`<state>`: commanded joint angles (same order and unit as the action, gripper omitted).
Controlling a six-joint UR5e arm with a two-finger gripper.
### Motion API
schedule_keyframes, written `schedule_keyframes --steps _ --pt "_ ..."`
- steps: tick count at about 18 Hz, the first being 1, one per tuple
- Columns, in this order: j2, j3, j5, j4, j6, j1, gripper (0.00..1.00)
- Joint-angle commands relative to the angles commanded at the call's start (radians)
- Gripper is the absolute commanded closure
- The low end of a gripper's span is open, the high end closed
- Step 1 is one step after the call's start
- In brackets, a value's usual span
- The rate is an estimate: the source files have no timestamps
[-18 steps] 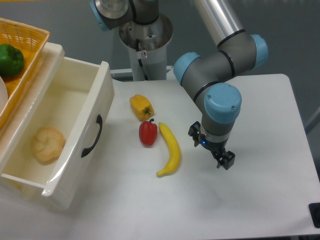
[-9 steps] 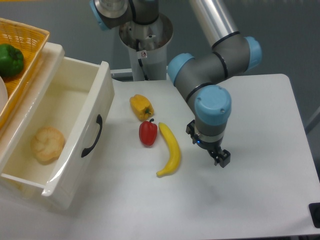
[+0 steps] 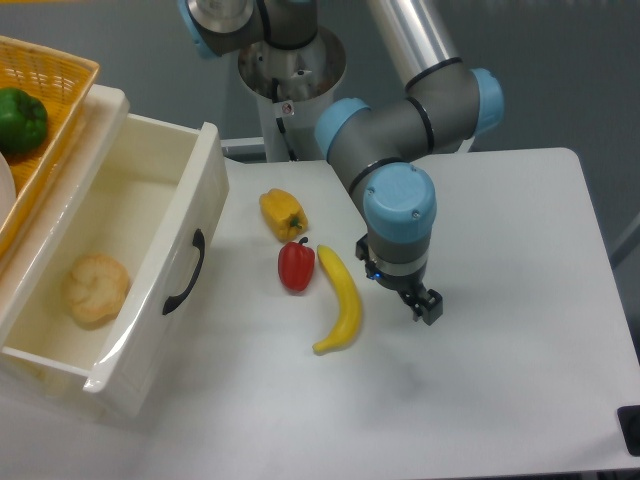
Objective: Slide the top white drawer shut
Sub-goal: 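Move the gripper over the banana to the front face of the open drawer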
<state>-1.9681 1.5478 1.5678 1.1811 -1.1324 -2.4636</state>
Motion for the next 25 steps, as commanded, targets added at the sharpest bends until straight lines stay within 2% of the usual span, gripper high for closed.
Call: schedule_keyframes --steps 3,4,9,12,20,25 --pt "0.000 -0.002 -0.017 0.000 0.124 0.029 0.38" --pt "0.000 -0.002 -0.046 0.000 0.167 0.035 0.43" --pt "0.006 -0.005 -0.189 0.002 0.327 0.054 0.62" --pt "0.038 -0.003 -0.271 0.014 0.390 0.064 0.76" --pt "0.094 -0.003 -0.403 0.061 0.485 0.080 0.90" --pt "0.107 -0.002 -0.443 0.117 0.487 0.100 0.93"
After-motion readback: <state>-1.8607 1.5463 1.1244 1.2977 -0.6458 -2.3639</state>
